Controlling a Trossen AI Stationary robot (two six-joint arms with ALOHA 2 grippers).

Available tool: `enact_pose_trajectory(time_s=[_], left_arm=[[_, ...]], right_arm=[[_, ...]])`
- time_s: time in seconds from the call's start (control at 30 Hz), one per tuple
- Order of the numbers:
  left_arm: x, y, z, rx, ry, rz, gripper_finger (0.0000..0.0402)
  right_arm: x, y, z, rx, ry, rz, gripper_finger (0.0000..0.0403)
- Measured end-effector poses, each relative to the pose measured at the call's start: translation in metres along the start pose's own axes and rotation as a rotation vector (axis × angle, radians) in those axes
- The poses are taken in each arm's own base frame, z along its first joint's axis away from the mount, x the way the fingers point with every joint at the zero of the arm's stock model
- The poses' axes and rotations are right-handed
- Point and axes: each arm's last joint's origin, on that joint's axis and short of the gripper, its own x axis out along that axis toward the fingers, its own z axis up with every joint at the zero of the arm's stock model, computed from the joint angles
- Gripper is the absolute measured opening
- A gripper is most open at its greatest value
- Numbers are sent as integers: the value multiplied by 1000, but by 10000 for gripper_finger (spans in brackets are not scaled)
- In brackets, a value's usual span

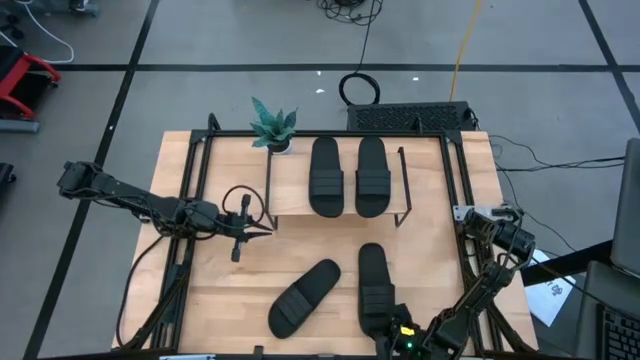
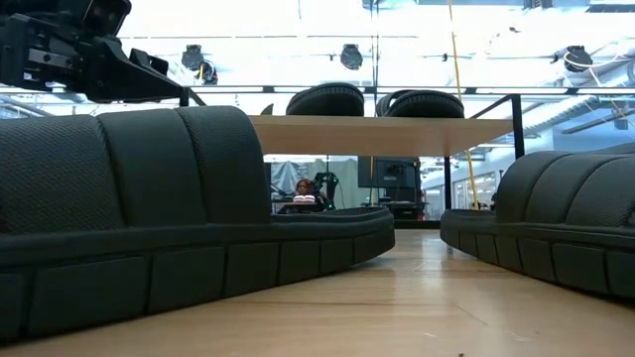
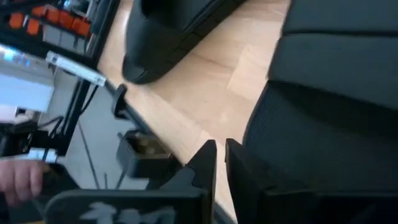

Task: Pick and place slides into the shelf
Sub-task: Put the right slide under the shelf

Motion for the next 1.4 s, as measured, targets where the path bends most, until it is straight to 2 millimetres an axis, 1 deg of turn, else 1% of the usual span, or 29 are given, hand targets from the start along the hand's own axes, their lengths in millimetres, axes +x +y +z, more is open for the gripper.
enact_pose_trajectory(time_s=[0.07,0.13,0.2,0.33,0.43,0.6,0.67,0.73,0.8,0.87,0.93,1.0,1.07,1.13,1.23,1.33,1.4], left_arm=[[0,0,0,3,-1,0,33],[0,0,0,4,0,0,33],[0,0,0,4,-1,1,33],[0,0,2,1,-17,0,33],[0,1,5,-16,-54,3,33],[0,3,10,-37,-63,29,33],[0,3,11,-36,-53,26,33],[0,3,13,-52,-35,18,33],[2,1,18,-64,-12,2,32],[7,-1,27,-59,19,-18,27],[15,-5,37,-48,57,-6,16],[26,-10,48,-26,77,6,5],[39,-16,56,17,102,3,5],[53,-22,64,48,126,9,8],[75,-29,77,71,149,41,5],[100,-38,86,87,172,52,3],[115,-47,89,128,187,39,8]], right_arm=[[3,0,2,-14,-7,-6,22],[4,2,4,-91,-12,-4,22],[3,11,5,-260,-9,9,19],[-5,31,9,-686,-13,53,3],[-15,40,18,-881,-33,66,3],[-36,48,39,-1024,-73,29,1],[-49,49,47,-1078,-97,8,1],[-67,50,55,-1141,-164,-6,1],[-84,45,65,-1216,-235,-28,1],[-98,35,80,-1251,-299,-51,1],[-107,22,101,-1230,-341,-66,1],[-108,9,123,-1195,-341,-83,1],[-106,-2,141,-1193,-283,-93,1],[-106,-9,155,-1224,-225,-65,0],[-112,-16,168,-1291,-205,52,0],[-121,-20,175,-1352,-215,228,0],[-128,-24,180,-1373,-235,354,0]])
